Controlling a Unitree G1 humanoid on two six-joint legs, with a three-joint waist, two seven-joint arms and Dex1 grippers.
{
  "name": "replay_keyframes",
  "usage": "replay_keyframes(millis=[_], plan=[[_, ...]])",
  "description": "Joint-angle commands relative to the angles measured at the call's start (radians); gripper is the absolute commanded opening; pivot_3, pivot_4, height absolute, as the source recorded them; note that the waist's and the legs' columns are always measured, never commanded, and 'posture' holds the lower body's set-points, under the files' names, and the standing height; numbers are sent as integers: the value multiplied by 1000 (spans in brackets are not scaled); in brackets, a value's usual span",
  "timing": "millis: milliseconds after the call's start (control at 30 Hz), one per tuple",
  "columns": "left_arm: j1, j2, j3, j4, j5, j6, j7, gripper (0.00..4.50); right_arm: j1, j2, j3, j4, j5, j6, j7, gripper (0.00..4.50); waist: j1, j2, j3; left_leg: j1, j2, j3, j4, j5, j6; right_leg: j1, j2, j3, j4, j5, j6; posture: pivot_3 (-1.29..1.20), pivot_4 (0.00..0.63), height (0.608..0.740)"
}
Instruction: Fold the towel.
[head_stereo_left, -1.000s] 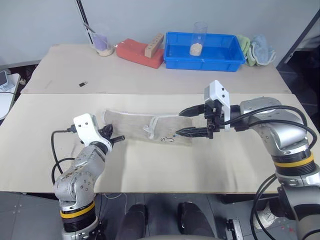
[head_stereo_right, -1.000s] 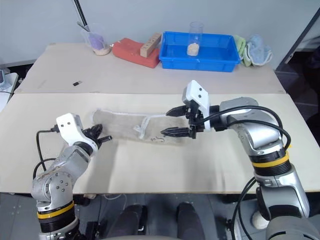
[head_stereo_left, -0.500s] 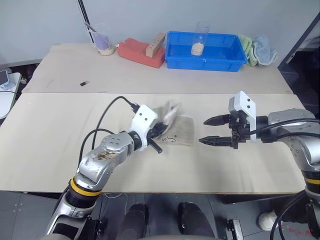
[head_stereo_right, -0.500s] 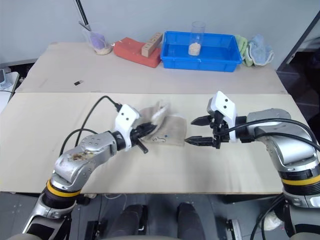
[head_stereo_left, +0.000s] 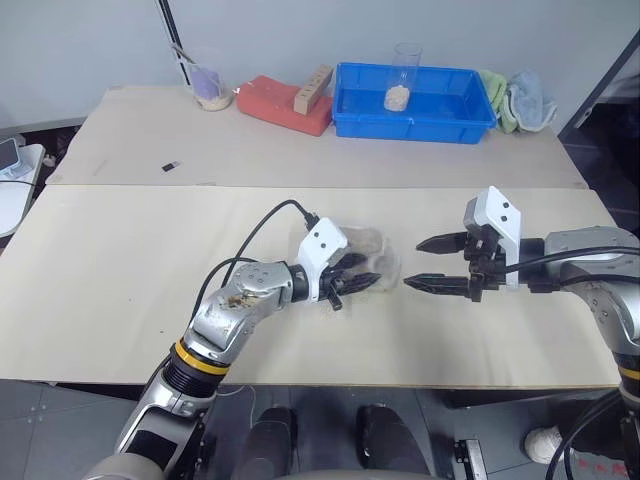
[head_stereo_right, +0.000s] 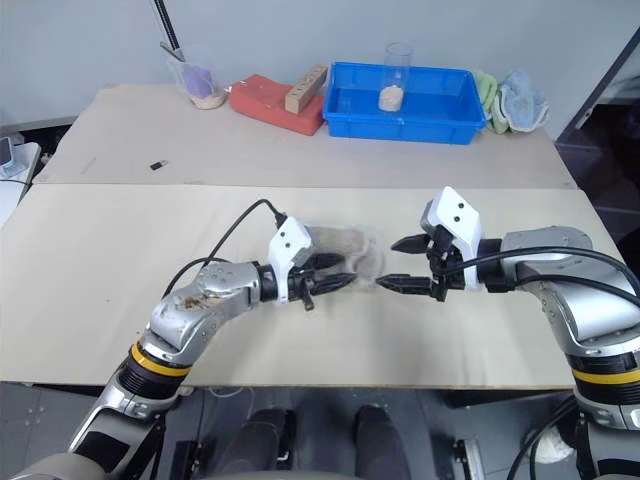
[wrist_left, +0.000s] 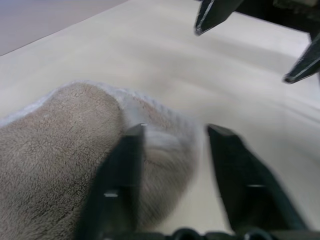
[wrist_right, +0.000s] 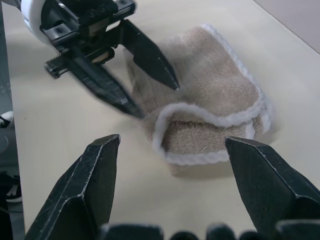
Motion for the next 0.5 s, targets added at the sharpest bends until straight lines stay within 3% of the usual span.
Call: replay_keyframes(millis=[33,67,267,500], plan=[[-11,38,51,-55,-11,-42,-56,4152,-22,-12,-45,-12,28,23,-13,3738,-1,0,0,0,0,0,0,0,0,0,0,0,0,0,0,0,150,740],[-9,63,80,-73,-35,-43,-88,4476,-34,1,-53,-6,41,38,-28,3738,-1,0,0,0,0,0,0,0,0,0,0,0,0,0,0,0,150,740],[31,301,262,-107,-72,-117,-261,4476,-112,157,3,56,-1,68,-202,3738,-20,0,0,1,3,0,-1,0,0,-1,3,0,1,0,0,0,150,740],[109,468,361,-87,-58,-206,-364,4476,-205,338,126,291,-180,-62,-350,3738,-15,1,0,0,2,1,-1,0,0,-2,1,0,0,0,0,0,150,740]])
